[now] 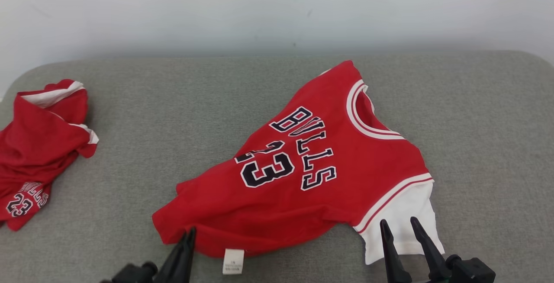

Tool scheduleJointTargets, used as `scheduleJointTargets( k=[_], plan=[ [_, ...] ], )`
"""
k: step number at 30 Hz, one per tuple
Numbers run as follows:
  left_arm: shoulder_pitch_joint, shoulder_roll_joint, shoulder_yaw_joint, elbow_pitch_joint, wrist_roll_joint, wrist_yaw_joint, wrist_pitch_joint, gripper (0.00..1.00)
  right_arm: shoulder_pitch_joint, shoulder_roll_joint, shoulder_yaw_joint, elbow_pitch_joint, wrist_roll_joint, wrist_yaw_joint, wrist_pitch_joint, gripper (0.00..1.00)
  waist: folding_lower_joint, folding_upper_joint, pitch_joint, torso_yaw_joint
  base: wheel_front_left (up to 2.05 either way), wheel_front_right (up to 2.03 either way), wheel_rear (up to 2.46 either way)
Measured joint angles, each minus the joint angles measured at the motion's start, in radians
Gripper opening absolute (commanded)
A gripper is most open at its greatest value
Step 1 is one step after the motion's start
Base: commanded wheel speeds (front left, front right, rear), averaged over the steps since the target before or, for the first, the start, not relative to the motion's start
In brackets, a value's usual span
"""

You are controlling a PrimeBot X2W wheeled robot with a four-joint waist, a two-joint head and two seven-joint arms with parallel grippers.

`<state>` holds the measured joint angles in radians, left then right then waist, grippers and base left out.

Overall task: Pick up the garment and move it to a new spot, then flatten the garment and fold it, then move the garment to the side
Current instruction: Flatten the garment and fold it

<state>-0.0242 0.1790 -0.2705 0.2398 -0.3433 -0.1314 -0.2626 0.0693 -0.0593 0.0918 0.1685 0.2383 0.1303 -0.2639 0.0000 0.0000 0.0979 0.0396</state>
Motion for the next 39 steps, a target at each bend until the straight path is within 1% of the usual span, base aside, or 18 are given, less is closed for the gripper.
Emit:
scheduleJointTargets(
  k=[4, 10, 11, 12, 13, 14, 15, 18, 22, 31, 35, 39],
  plan=[
    [-0.085, 0.017, 0.016, 0.064, -0.011, 0.0, 0.0, 0.0, -0.012, -0.005, 0.001, 0.0, -0.002, 0.0, 0.0, 1.0, 0.0001, 0.0, 0.011, -0.022, 0.0, 0.0, 0.0],
    [-0.154, 0.02, 0.043, 0.139, -0.023, 0.0, 0.0, 0.0, -0.026, -0.008, -0.002, 0.003, -0.002, 0.0, 0.0, 1.0, 0.0, 0.0, 0.031, -0.05, 0.0, 0.0, 0.0],
    [-0.161, 0.019, 0.043, 0.145, -0.024, 0.0, 0.0, 0.1, -0.026, -0.008, -0.003, 0.004, -0.002, 0.0, 0.0, 1.0, 0.0001, 0.0, 0.034, -0.052, 0.0, 0.0, 0.0],
    [-0.165, 0.016, 0.045, 0.15, -0.024, 0.0, 0.0, 0.29, -0.026, -0.007, -0.005, 0.005, -0.002, 0.0, 0.0, 1.0, 0.0001, 0.0, 0.035, -0.053, 0.0, 0.0, 0.0],
    [-0.168, 0.012, 0.045, 0.154, -0.024, 0.0, 0.0, 0.76, -0.026, -0.007, -0.007, 0.007, -0.002, 0.0, 0.0, 1.0, 0.0001, 0.0, 0.035, -0.053, 0.0, 0.0, 0.0],
    [-0.169, 0.007, 0.045, 0.158, -0.024, 0.0, 0.0, 0.76, -0.026, -0.007, -0.008, 0.007, -0.002, 0.0, 0.0, 1.0, 0.0001, 0.0, 0.035, -0.051, 0.0, 0.0, 0.0],
    [-0.169, 0.002, 0.046, 0.162, -0.024, 0.0, 0.0, 1.0, -0.025, -0.007, -0.007, 0.009, -0.002, 0.0, 0.0, 1.0, 0.0, 0.0, 0.033, -0.048, 0.0, 0.0, 0.0],
    [-0.168, -0.016, 0.045, 0.16, -0.019, 0.0, 0.0, 1.0, -0.025, -0.003, -0.005, 0.01, -0.002, 0.0, 0.0, 1.0, 0.0, 0.0, 0.028, -0.035, 0.0, 0.0, 0.0],
    [-0.144, -0.026, 0.056, 0.142, -0.018, 0.0, 0.0, 1.0, -0.023, -0.001, -0.007, 0.01, -0.001, 0.0, 0.0, 1.0, 0.0, 0.0, 0.023, -0.015, 0.0, 0.0, 0.0],
    [0.032, -0.083, 0.124, 0.004, 0.011, 0.0, 0.0, 1.0, -0.012, 0.002, -0.005, 0.011, -0.001, 0.0, 0.0, 1.0, 0.0, 0.0, 0.014, 0.016, 0.0, 0.0, 0.0],
    [0.124, -0.101, 0.119, -0.037, 0.031, 0.0, 0.0, 1.0, -0.007, 0.003, -0.008, 0.01, -0.001, 0.0, 0.0, 1.0, 0.0, 0.0, 0.011, 0.014, 0.0, 0.0, 0.0],
    [0.18, -0.108, 0.075, -0.021, 0.035, 0.0, 0.0, 1.0, -0.002, 0.004, -0.01, 0.009, 0.0, 0.0, 0.0, 1.0, 0.0, 0.0, 0.007, 0.017, 0.0, 0.0, 0.0]
  ],
)
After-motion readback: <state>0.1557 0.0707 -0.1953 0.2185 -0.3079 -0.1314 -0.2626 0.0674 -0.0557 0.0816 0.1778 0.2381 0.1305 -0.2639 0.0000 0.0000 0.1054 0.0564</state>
